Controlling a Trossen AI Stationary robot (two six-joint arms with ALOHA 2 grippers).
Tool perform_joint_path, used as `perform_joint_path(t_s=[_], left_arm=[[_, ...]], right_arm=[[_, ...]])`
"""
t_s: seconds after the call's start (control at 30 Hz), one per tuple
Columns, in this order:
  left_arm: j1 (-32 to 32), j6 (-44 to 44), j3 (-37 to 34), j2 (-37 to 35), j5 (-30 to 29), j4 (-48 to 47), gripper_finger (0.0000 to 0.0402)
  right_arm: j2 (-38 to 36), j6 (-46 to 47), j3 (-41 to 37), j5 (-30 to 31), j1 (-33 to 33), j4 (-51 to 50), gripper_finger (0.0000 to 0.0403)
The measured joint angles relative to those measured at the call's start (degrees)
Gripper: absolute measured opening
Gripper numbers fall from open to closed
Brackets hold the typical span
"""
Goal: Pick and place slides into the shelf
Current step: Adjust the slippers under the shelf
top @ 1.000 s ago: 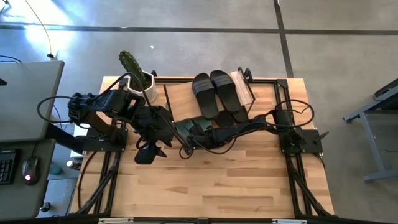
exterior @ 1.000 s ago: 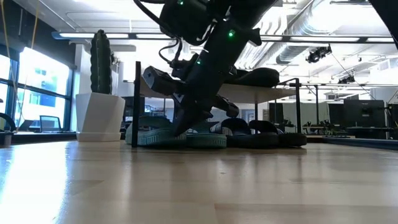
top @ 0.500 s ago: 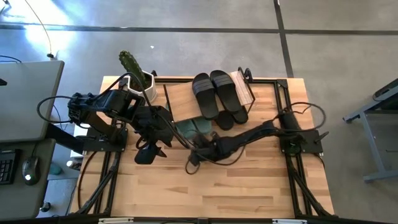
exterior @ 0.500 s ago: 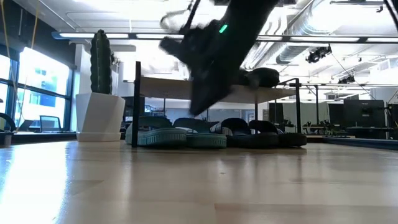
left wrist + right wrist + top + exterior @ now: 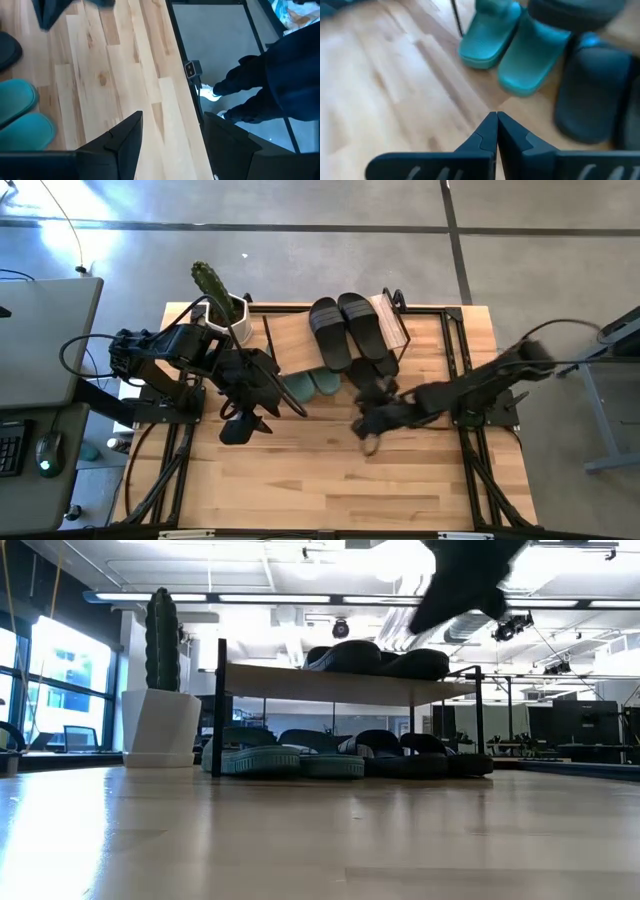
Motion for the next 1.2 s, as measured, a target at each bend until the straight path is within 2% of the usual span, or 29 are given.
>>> perform_joint_path(t_s=[0.17, 0.3, 0.5, 0.7, 1.03, 1.2], left_arm=[[0.0, -1.3, 0.0, 0.0, 0.0, 0.1, 0.0193], [0.0, -3.4, 0.0, 0.0, -1.6, 0.4, 0.0193], [0.0, -5.7, 0.0, 0.0, -3.1, 3.1, 0.0193], [0.0, -5.7, 0.0, 0.0, -4.9, 5.3, 0.0193], [0.0, -6.5, 0.0, 0.0, -7.0, 6.1, 0.0193], [0.0, -7.4, 0.0, 0.0, -7.6, 6.1, 0.0193]], right_arm=[[-16.2, 3.1, -21.0, -2.0, 3.0, 19.3, 0.0], [-20.8, 4.9, -30.3, 0.8, 5.5, 25.5, 0.0], [-17.2, 10.6, -35.4, 4.7, 5.0, 24.9, 0.0], [-11.8, 14.3, -37.3, 6.1, 0.6, 25.8, 0.0], [-3.7, 6.3, -38.7, -0.4, -7.9, 40.9, 0.0], [-3.0, 4.4, -38.7, -1.6, -10.6, 42.8, 0.0]])
